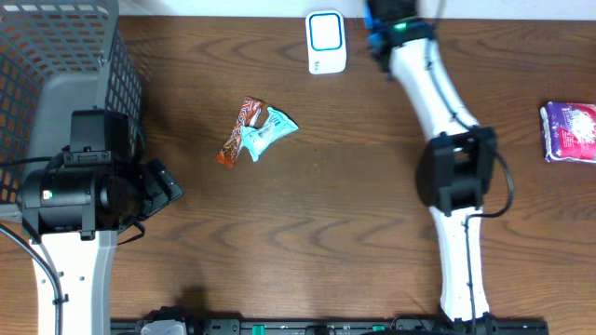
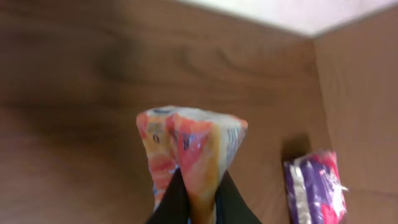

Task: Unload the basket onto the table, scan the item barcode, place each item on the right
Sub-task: 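Carry the orange pack right and set it beside the purple pack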

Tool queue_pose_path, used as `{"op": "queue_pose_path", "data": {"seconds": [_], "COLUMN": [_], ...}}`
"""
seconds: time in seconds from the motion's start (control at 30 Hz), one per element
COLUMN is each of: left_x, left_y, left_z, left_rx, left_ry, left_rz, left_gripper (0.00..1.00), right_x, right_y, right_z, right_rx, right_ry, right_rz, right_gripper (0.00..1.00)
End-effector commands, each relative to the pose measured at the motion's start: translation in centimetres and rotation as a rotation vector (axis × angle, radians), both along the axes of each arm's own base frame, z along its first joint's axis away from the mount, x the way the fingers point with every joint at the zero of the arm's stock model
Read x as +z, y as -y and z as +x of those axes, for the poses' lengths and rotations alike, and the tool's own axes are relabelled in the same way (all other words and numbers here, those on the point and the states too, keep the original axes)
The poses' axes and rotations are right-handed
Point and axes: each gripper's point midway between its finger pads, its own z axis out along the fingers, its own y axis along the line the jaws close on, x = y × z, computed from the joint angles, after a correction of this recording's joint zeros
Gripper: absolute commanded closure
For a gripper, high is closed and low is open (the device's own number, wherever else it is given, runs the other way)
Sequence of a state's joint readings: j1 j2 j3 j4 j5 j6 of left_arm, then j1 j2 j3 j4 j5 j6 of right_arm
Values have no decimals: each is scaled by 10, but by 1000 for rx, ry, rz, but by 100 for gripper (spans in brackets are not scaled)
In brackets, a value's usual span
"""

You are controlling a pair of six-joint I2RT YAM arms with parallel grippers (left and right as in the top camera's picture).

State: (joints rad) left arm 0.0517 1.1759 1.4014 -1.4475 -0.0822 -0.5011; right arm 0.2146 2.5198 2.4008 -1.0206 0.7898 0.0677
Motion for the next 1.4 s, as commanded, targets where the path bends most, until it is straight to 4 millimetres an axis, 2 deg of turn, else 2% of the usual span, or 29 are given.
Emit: {"op": "queue_pose_path", "data": {"seconds": [0.0, 0.17, 0.43, 0.53, 0.87, 1.13, 1.17, 1.27, 1.33, 1.37], "left_x": [0, 0, 0, 0, 0, 0, 0, 0, 0, 0], "left_y": [-4, -4, -4, -4, -4, -4, -4, -4, -4, -4], "left_z": [-1, -1, -1, -1, -1, -1, -1, -1, -1, -1], "left_rx": [18, 19, 18, 19, 19, 18, 19, 19, 19, 19], "left_ry": [-2, -2, -2, -2, -2, -2, -2, -2, -2, -2], "left_rz": [13, 13, 13, 13, 13, 13, 13, 13, 13, 13], "left_gripper": [2, 2, 2, 2, 2, 2, 2, 2, 2, 2], "right_x": [8, -13, -41, -49, -57, -84, -87, -91, -90, -89], "right_y": [36, 87, 152, 163, 211, 237, 240, 246, 248, 249], "right_z": [-6, -30, -70, -78, -103, -130, -132, -138, -138, -137], "right_rx": [-45, -88, -184, -162, -227, -273, -280, -296, -304, -312], "right_ry": [-16, -157, -287, -323, -356, -418, -421, -425, -417, -407], "right_rz": [87, 186, 314, 371, 390, 412, 415, 420, 421, 421], "right_gripper": [99, 99, 99, 99, 99, 99, 96, 67, 56, 54]}}
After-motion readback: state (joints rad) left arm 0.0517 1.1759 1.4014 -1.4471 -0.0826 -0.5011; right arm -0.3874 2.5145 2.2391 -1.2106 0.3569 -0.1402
